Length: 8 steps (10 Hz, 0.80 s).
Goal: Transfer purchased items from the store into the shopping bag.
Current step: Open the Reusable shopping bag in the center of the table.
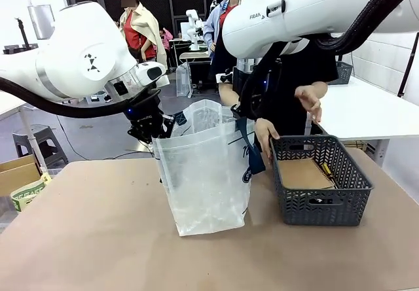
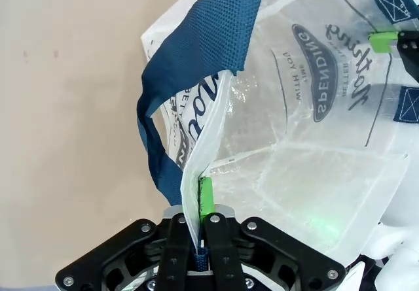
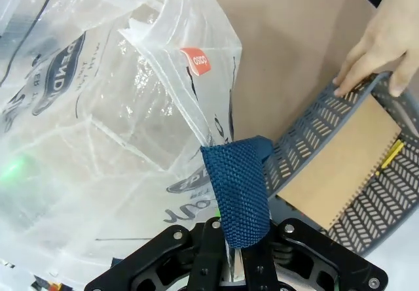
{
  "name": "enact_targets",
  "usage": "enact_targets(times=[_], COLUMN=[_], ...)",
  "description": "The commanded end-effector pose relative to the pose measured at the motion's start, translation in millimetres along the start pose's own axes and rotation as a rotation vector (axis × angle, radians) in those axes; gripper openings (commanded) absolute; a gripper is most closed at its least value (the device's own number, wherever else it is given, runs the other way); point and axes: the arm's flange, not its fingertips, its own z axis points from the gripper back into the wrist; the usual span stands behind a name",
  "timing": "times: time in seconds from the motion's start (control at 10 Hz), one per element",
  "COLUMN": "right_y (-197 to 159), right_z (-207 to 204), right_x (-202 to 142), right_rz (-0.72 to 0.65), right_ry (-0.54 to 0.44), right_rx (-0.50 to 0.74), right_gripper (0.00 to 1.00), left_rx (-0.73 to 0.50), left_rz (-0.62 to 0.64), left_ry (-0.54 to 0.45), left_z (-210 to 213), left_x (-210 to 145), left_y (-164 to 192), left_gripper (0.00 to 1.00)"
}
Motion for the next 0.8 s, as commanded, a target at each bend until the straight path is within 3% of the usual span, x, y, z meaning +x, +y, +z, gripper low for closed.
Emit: enact_targets(times=[0.0,0.7], right_y=[-1.4,-1.4], right_z=[-0.7,-0.7], right_x=[-0.3,-0.3], right_rz=[-0.009,-0.009], right_ry=[0.002,0.002], right_rx=[-0.001,-0.001], right_gripper=[0.0,0.0], left_rx=[0.006,0.006], left_rz=[0.026,0.026], left_ry=[-0.005,-0.005], left_z=[1.1,1.1], left_x=[-0.8,-0.8], left_y=[1.2,1.2], left_gripper=[0.0,0.0])
